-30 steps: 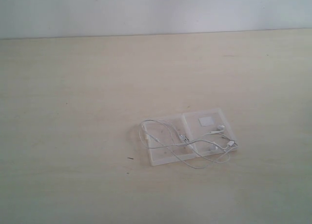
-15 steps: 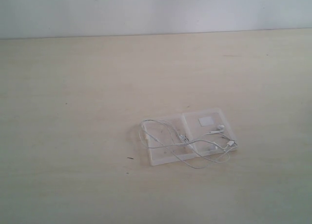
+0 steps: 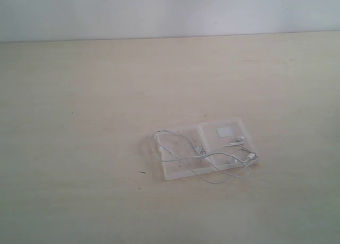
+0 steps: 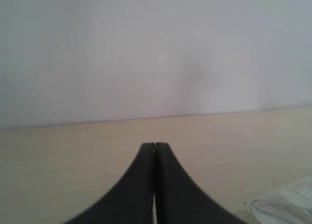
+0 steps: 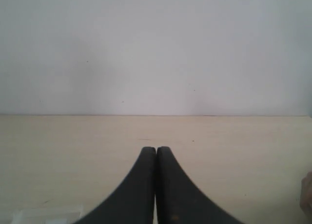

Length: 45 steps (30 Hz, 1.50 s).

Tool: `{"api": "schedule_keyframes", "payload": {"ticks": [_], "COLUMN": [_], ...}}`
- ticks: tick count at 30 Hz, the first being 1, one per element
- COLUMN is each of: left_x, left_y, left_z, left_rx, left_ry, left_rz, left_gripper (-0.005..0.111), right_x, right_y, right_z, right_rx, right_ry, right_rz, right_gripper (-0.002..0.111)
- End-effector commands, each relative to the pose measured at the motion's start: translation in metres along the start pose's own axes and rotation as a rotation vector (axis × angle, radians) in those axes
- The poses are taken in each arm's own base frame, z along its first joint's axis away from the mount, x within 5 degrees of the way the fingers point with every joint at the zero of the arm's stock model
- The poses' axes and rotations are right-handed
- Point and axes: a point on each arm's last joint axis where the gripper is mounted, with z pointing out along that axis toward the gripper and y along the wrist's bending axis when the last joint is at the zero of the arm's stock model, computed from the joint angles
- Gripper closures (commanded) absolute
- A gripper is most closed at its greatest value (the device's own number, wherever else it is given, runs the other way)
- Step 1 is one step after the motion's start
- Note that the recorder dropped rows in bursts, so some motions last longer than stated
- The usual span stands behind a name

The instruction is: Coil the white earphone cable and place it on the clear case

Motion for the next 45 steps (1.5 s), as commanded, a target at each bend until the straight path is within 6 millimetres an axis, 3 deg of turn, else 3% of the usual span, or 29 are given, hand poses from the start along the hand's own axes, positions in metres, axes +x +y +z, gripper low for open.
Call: {"api": "schedule_keyframes", "payload": {"ticks": [1, 14, 26, 45], "left_x": [0.002, 0.002, 0.001, 0.001], "left_y": [0.001, 0.002, 0.016, 0.016], "left_z": [0.0, 0.0, -0.003, -0.003], "left_rx": [-0.034, -0.053, -0.29, -0.297], "left_ry": [0.013, 0.015, -0.002, -0.003], "left_rz": [-0.047, -0.042, -0.039, -0.039], "left_gripper": [0.107, 0.107, 0.107, 0.107], "right_x": [0.001, 0.001, 0.001, 0.001], "right_y": [0.0, 0.0, 0.0, 0.0], "right_z": [0.0, 0.0, 0.0, 0.0], "right_rx": [0.005, 0.005, 0.005, 0.005], "right_ry": [-0.006, -0.006, -0.006, -0.006], "right_rz": [0.003, 0.003, 0.003, 0.003], "right_gripper": [0.108, 0.108, 0.108, 0.108]}}
